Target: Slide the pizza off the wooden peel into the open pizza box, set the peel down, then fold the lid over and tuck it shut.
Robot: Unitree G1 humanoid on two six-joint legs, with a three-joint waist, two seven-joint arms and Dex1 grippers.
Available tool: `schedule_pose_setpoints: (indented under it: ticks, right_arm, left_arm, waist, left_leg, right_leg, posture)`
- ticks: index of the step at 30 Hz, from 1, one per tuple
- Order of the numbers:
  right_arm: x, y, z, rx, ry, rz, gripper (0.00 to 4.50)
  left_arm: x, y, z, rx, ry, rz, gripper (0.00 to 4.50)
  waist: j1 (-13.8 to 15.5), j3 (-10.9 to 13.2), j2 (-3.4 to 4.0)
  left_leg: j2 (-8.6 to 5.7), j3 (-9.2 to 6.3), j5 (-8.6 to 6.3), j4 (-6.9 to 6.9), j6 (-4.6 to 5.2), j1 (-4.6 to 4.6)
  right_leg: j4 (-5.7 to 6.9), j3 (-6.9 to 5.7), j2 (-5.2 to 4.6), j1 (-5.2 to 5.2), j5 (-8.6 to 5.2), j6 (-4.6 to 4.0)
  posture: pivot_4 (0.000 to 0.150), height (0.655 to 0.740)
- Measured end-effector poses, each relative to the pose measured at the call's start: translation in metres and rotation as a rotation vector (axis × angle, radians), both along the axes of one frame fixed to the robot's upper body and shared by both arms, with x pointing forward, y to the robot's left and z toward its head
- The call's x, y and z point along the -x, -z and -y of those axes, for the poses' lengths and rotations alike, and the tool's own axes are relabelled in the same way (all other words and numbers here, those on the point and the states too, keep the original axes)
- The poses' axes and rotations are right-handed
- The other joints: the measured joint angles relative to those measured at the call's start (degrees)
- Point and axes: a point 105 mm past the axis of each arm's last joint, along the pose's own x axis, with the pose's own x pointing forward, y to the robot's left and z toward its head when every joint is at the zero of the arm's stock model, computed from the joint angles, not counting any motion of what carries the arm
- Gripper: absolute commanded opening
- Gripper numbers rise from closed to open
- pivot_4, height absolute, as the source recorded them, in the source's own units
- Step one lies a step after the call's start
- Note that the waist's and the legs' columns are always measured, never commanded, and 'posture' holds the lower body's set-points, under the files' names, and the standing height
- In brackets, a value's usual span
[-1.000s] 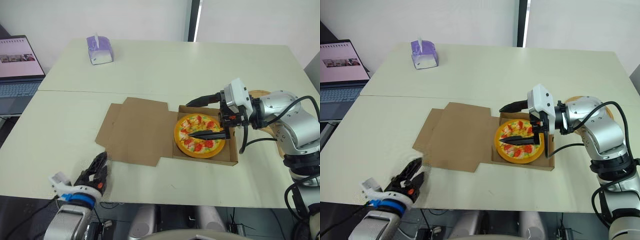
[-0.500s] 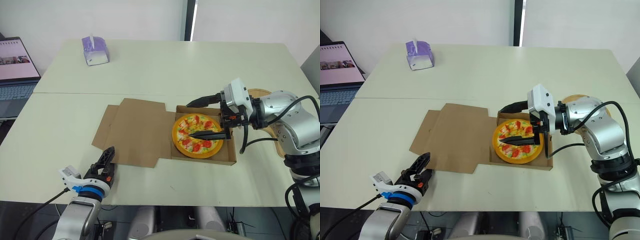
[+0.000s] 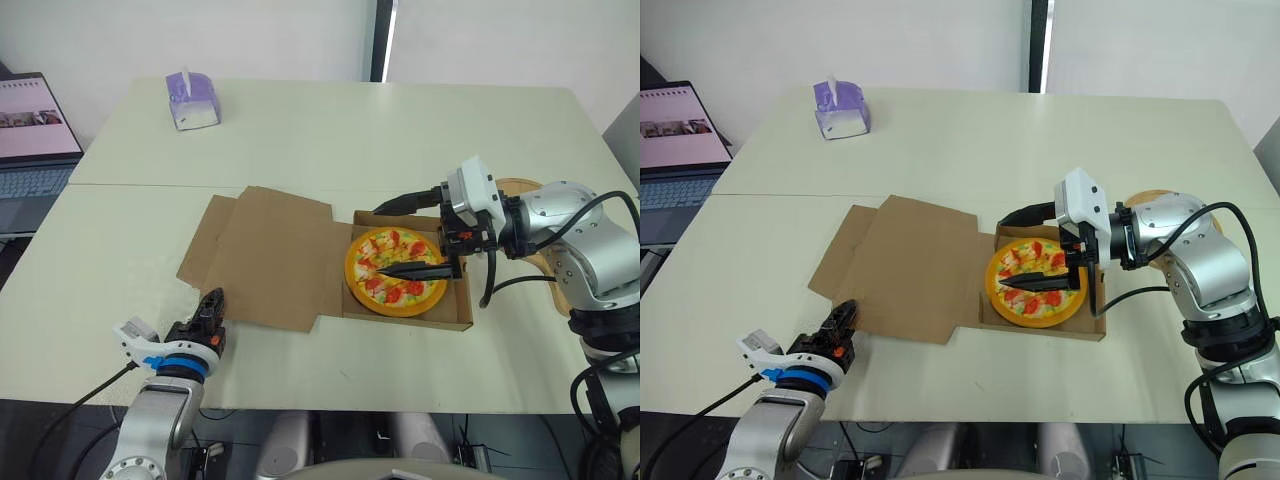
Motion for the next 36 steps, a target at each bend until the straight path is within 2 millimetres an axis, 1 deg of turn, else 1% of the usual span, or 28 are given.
schedule_pose_setpoints:
  ticks: [7, 12, 22, 27, 30, 33, 36]
  right_arm:
    - [-0.001, 0.0, 0.0, -0.003, 0.008, 0.004, 4.5]
    - [-0.005, -0.001, 0.0, -0.003, 0.041, 0.039, 4.5]
    - [-0.011, 0.001, -0.001, 0.0, 0.077, 0.061, 4.5]
    - [-0.011, 0.001, -0.001, 0.0, 0.073, 0.057, 4.5]
    - [-0.01, 0.001, -0.001, 0.001, 0.067, 0.054, 4.5]
    - [-0.009, 0.002, -0.001, 0.002, 0.06, 0.051, 4.5]
    - [-0.009, 0.002, -0.002, 0.0, 0.054, 0.047, 4.5]
  left_arm:
    - [0.002, 0.004, 0.001, -0.015, -0.001, -0.023, 0.03]
    - [0.003, 0.005, 0.0, -0.022, 0.004, -0.026, 0.03]
    - [0.003, 0.002, -0.003, -0.036, 0.006, 0.002, 0.03]
    - [0.004, 0.004, -0.003, 0.007, -0.002, 0.001, 0.03]
    - [0.005, 0.004, -0.003, 0.022, -0.005, 0.007, 0.63]
    - [0.005, 0.003, -0.003, 0.02, -0.003, 0.012, 1.54]
    - [0.004, 0.003, -0.003, 0.021, -0.001, 0.015, 2.54]
  waist:
    - [0.0, 0.0, 0.0]
    - [0.0, 0.0, 0.0]
    - [0.0, 0.0, 0.0]
    - [0.0, 0.0, 0.0]
    - [0.0, 0.0, 0.0]
    - [0.0, 0.0, 0.0]
    - [0.0, 0.0, -0.01]
  left_leg:
    - [0.0, 0.0, 0.0, 0.0, 0.0, 0.0]
    - [0.0, 0.0, 0.0, 0.0, 0.0, 0.0]
    - [0.0, 0.0, 0.0, 0.0, 0.0, 0.0]
    - [0.0, 0.0, 0.0, 0.0, 0.0, 0.0]
    - [0.0, 0.0, 0.0, 0.0, 0.0, 0.0]
    - [0.0, 0.0, 0.0, 0.0, 0.0, 0.0]
    - [0.0, 0.0, 0.0, 0.0, 0.0, -0.01]
  right_leg:
    - [0.0, 0.0, 0.0, 0.0, 0.0, 0.0]
    - [0.0, 0.0, 0.0, 0.0, 0.0, 0.0]
    - [0.0, -0.01, 0.0, -0.01, 0.0, 0.0]
    - [0.0, -0.01, 0.0, -0.01, 0.0, 0.0]
    - [-0.01, -0.01, 0.0, -0.01, 0.0, 0.0]
    - [-0.01, 0.0, 0.0, -0.01, 0.0, 0.0]
    - [-0.01, 0.0, 0.0, -0.01, 0.0, 0.0]
  posture:
    - [0.15, 0.7251]
    - [0.15, 0.7251]
    - [0.15, 0.7251]
    - [0.15, 0.7251]
    - [0.15, 0.7251]
    - [0.15, 0.7251]
    - [0.15, 0.7251]
